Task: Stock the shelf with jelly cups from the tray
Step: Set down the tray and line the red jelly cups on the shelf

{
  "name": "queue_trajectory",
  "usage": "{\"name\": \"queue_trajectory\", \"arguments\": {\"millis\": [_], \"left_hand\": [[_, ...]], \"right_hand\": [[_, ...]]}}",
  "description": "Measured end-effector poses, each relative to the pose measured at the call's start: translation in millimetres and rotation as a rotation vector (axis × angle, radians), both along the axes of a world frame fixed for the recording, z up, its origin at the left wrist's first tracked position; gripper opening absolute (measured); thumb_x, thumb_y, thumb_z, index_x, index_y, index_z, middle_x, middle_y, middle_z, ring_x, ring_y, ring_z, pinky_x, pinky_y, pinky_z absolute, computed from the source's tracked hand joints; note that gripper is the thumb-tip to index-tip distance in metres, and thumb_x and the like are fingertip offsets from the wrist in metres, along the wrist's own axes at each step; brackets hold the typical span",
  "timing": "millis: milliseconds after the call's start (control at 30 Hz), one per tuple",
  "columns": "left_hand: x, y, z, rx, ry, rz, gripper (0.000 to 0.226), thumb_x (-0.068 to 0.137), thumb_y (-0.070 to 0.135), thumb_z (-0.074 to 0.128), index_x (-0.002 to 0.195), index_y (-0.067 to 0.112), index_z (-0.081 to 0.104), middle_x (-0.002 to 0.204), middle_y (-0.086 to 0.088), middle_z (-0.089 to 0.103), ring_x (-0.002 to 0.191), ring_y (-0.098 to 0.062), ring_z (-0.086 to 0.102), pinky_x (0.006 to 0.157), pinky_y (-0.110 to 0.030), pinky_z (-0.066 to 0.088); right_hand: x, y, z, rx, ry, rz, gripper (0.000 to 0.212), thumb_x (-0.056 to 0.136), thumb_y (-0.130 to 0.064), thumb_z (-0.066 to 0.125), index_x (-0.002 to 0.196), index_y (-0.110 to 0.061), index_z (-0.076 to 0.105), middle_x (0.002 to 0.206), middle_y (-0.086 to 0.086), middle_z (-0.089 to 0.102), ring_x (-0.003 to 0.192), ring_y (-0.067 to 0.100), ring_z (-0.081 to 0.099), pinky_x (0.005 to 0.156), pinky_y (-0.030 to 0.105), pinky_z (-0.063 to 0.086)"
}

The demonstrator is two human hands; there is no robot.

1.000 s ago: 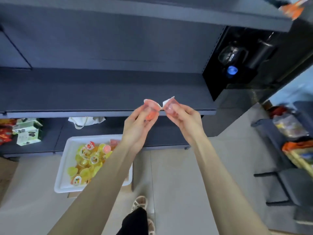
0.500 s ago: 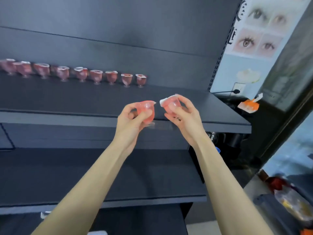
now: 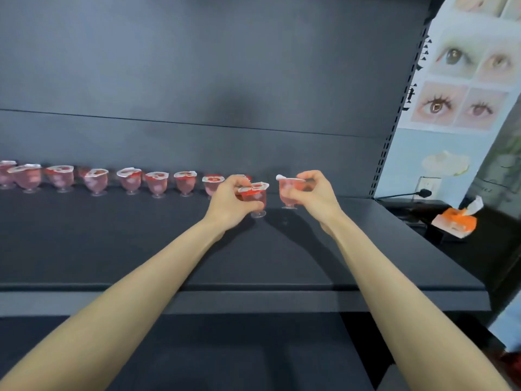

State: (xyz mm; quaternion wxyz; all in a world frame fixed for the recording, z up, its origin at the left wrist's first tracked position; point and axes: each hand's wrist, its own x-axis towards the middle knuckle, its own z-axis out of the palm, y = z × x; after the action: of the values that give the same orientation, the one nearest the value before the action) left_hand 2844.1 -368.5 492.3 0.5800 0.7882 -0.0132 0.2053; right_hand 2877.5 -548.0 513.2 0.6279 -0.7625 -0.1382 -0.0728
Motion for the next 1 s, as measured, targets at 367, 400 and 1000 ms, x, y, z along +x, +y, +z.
{"name": "queue_trajectory", "arguments": {"millis": [367,400,1000], "left_hand": [[95,-10,1,0.434,0.03,0.062,0.052,0.069,0.013,0.08,0.115,0.011,0.057,0.1,-0.002,0.061,0.091,-0.015,0.053,0.07,-0.012,0.033],[101,-13,-1,0.448,0.029,0.061,0.05,0.07,0.013,0.079,0.115,0.011,0.057,0.099,-0.003,0.06,0.089,-0.014,0.05,0.067,-0.011,0.031],[158,-29,-26,0.633,0.11,0.134,0.041,0.082,0.025,0.068,0.115,0.013,0.046,0.108,-0.011,0.062,0.098,-0.026,0.058,0.086,-0.036,0.047]], "right_hand": [[121,-7,-9,-0.481,-0.075,-0.009,0.047,0.067,-0.014,0.079,0.108,-0.021,0.057,0.117,0.005,0.057,0.101,0.019,0.058,0.073,0.019,0.04],[128,-9,-11,-0.517,-0.086,-0.006,0.047,0.067,-0.013,0.078,0.109,-0.021,0.057,0.117,0.005,0.055,0.101,0.019,0.057,0.069,0.017,0.039],[191,-12,-34,-0.65,-0.166,0.113,0.05,0.078,-0.015,0.074,0.121,-0.016,0.048,0.117,0.004,0.039,0.099,0.016,0.048,0.086,0.021,0.038]]}}
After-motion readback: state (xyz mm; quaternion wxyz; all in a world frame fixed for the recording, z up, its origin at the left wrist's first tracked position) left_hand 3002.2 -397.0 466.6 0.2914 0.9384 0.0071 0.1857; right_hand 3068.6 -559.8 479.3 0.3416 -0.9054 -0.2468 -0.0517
